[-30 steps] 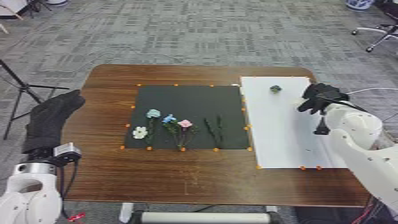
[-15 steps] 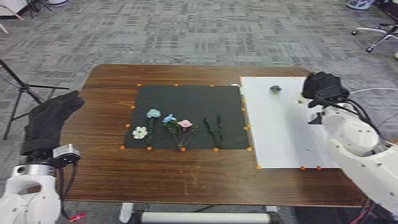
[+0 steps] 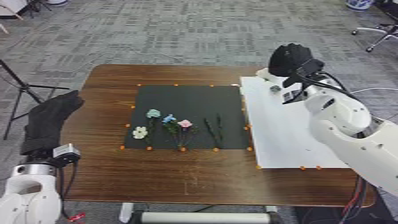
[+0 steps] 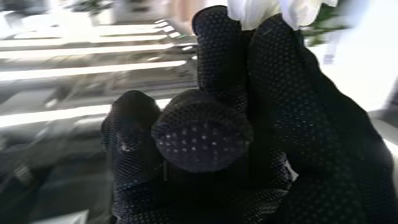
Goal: Arrange flowers
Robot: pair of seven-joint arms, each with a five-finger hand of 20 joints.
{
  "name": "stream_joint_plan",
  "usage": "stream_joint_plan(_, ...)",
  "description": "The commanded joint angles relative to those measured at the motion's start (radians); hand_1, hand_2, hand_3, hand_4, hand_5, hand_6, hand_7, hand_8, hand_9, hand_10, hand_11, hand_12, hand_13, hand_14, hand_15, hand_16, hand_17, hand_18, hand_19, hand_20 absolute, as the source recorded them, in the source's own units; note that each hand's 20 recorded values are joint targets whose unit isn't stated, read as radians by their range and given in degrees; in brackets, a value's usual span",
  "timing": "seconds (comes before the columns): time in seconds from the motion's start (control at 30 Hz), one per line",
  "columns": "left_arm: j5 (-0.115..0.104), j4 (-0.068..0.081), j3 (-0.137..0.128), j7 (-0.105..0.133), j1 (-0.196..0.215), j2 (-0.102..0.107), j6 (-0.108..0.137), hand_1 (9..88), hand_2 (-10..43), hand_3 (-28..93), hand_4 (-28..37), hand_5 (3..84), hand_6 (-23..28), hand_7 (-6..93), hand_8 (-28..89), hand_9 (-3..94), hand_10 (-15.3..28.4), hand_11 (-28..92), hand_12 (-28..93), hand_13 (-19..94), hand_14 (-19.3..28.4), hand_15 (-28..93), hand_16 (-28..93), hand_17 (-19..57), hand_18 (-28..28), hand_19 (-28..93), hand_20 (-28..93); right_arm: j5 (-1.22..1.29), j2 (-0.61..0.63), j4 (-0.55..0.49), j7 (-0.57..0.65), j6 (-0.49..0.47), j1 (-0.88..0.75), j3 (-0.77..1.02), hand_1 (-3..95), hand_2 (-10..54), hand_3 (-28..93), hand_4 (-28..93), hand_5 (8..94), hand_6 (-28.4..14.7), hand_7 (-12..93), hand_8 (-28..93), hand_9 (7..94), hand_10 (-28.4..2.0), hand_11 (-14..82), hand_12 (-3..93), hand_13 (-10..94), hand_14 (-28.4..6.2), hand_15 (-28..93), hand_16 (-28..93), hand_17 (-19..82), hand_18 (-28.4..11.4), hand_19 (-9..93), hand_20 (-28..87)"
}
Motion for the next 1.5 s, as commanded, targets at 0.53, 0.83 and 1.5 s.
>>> stream_joint_plan(0.53,-0.004,0.009,0.032,-0.009,-0.031,0.014,0.003,25.1,-2.2,71,-25.6,55.1,-2.2,17.0,-10,49.6,13.8,21,12,37,17.5,21,2,2.5,14.5,13,18,-0.053,-0.268,0.123,-0.198,-0.072,0.219,-0.371,58.5,-9.5,58,-19,78.7,3.2,20,5,85.0,-9.2,5.3,28.0,89,-1.3,63,30,60,-14.4,93,57)
stream_joint_plan(0.83,-0.003,0.017,0.047,-0.008,-0.049,0.018,0.001,25.2,-2.3,71,-25.7,55.2,-2.4,17.0,-10,49.5,13.8,21,12,37,17.4,21,2,2.5,14.5,13,18,-0.124,-0.298,0.22,-0.195,-0.078,0.19,-0.337,58.4,-9.5,58,-19,78.2,3.7,21,4,83.5,-8.7,4.9,26.5,89,-1.3,64,30,60,-14.4,93,57)
stream_joint_plan(1.5,-0.004,0.013,0.042,-0.003,-0.043,0.014,0.0,25.2,-2.3,71,-25.5,55.2,-2.4,17.0,-10,49.5,13.8,21,12,37,17.5,21,2,2.5,14.5,13,18,-0.135,-0.252,0.178,-0.158,-0.247,0.159,-0.259,51.2,-9.5,59,-13,74.9,2.2,22,4,78.4,-10.0,12.9,21.3,87,-2.0,64,30,58,-15.1,93,57)
